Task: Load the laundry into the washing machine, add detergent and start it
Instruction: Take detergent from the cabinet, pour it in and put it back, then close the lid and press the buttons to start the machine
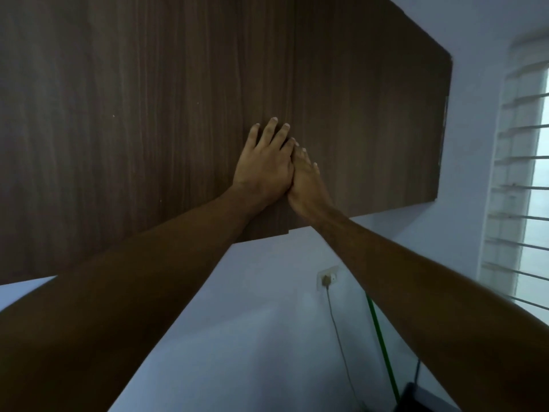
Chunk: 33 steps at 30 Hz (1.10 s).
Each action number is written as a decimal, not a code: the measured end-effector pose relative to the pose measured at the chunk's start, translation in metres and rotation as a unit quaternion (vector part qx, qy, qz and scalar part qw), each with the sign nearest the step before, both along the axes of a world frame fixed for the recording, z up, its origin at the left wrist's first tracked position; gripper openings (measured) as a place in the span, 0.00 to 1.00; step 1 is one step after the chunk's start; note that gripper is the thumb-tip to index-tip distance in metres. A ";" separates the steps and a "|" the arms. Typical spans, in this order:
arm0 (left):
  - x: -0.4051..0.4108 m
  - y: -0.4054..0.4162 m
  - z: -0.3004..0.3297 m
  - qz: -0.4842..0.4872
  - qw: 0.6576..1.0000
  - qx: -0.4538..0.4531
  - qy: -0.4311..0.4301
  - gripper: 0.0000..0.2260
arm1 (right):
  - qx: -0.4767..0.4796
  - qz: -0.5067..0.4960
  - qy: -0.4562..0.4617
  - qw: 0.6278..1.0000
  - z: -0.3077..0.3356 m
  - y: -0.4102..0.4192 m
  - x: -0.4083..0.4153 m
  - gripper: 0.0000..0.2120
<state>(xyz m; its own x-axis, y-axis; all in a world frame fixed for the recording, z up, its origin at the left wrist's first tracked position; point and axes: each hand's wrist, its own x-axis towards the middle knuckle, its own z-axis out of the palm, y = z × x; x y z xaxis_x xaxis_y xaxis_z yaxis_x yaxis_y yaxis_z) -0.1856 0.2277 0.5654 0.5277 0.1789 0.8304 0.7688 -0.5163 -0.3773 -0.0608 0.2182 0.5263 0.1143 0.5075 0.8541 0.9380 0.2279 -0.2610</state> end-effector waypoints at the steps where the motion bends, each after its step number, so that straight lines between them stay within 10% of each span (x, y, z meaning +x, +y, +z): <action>1: 0.000 0.000 -0.001 -0.013 1.000 -0.004 -0.010 0.22 | 0.009 -0.002 -0.006 1.000 0.000 -0.002 0.002 0.30; 17: 0.020 -0.010 -0.041 -0.134 0.988 -0.032 -0.068 0.16 | 0.048 0.009 -0.039 0.998 -0.021 -0.050 0.019 0.16; 33: 0.146 -0.075 -0.100 -0.337 0.925 -0.140 -0.108 0.15 | 0.023 -0.224 -0.029 0.974 -0.067 -0.171 0.141 0.05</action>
<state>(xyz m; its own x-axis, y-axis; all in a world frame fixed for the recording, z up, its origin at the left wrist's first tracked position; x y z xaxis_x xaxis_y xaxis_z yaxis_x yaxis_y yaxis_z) -0.0400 0.1524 0.4655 0.4246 0.0942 0.9005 0.2784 -0.9600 -0.0308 0.0807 0.0468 0.4593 0.2665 0.3786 0.8864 0.9588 -0.1982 -0.2036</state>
